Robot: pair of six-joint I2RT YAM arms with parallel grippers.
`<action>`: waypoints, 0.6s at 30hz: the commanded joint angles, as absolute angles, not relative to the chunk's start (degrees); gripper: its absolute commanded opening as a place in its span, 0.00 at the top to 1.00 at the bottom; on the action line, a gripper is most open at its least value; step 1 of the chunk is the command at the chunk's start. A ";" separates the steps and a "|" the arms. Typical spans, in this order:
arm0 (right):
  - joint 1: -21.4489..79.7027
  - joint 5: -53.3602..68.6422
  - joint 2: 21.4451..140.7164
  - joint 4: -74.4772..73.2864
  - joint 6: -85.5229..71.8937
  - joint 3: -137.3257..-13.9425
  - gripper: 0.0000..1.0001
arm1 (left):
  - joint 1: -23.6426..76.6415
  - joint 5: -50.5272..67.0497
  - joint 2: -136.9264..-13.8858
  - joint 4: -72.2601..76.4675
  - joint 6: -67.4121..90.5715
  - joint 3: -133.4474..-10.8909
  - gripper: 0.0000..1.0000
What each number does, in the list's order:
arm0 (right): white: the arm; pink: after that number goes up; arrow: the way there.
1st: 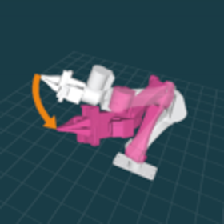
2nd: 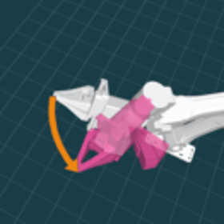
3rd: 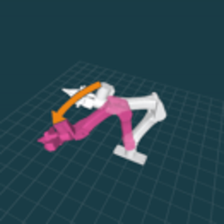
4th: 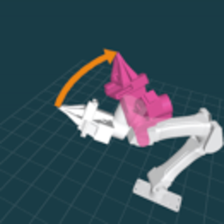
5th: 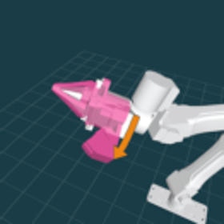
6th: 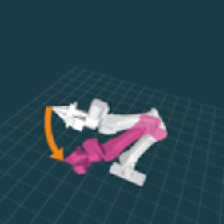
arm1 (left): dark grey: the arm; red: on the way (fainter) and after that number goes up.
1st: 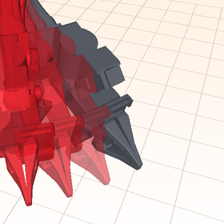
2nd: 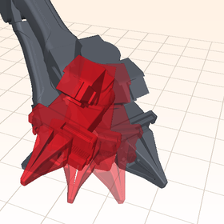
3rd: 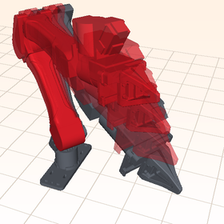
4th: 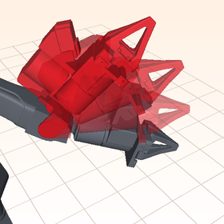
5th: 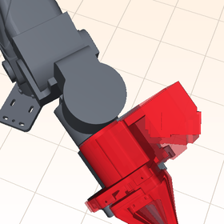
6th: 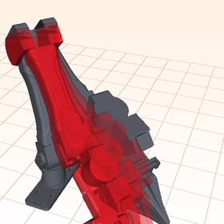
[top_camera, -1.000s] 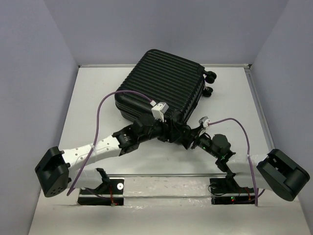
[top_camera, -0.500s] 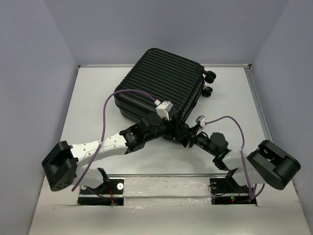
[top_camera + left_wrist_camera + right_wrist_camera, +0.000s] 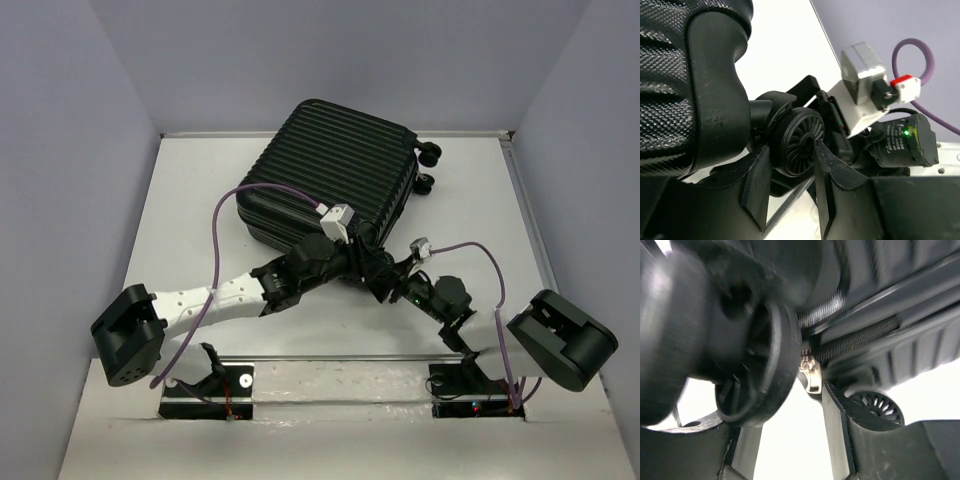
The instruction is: Pack the luggage
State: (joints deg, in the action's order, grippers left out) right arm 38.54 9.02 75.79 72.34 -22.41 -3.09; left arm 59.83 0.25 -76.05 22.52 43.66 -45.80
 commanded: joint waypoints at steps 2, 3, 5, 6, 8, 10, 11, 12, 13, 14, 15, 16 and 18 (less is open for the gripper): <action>38.32 2.64 70.15 74.54 -22.42 -0.62 0.44 | 60.29 -3.78 -75.06 32.52 43.50 -48.43 0.94; 37.80 2.98 69.27 73.49 -22.24 -0.70 0.43 | 60.29 -3.52 -75.41 32.61 43.33 -48.69 0.94; 37.01 3.34 67.42 71.12 -21.45 -1.40 0.42 | 60.29 -3.08 -75.67 32.69 43.24 -48.87 0.94; 35.35 3.69 66.19 68.41 -20.75 -2.36 0.41 | 60.29 -2.82 -75.85 32.70 43.16 -48.95 0.94; 32.53 6.49 66.09 68.03 -20.65 -2.64 0.40 | 60.29 -2.72 -75.76 32.78 42.98 -48.96 0.94; 29.20 10.96 67.76 68.46 -21.27 -3.60 0.39 | 60.29 -2.90 -75.15 32.87 42.72 -48.96 0.94; 29.18 11.16 68.72 69.08 -21.53 -3.78 0.39 | 60.29 -2.99 -74.97 32.87 42.63 -49.04 0.94; 28.48 11.34 70.99 71.26 -22.06 -3.78 0.39 | 60.29 -3.16 -74.45 32.87 42.45 -49.30 0.94; 27.95 11.86 72.15 72.85 -22.41 -3.52 0.39 | 60.29 -3.16 -74.10 32.87 42.28 -49.48 0.94; 27.95 12.30 73.20 75.12 -22.50 -3.52 0.39 | 60.29 -3.25 -73.92 32.78 41.67 -49.66 0.94; 27.95 12.74 73.91 75.84 -22.50 -3.43 0.39 | 60.29 -3.34 -73.57 32.61 41.40 -50.01 0.94; 27.95 14.14 74.61 76.63 -22.50 -3.43 0.39 | 60.29 -3.69 -73.56 32.61 41.14 -50.10 0.94; 27.95 17.30 77.07 78.48 -22.50 -4.83 0.38 | 60.29 -3.60 -73.48 32.61 40.87 -50.27 0.94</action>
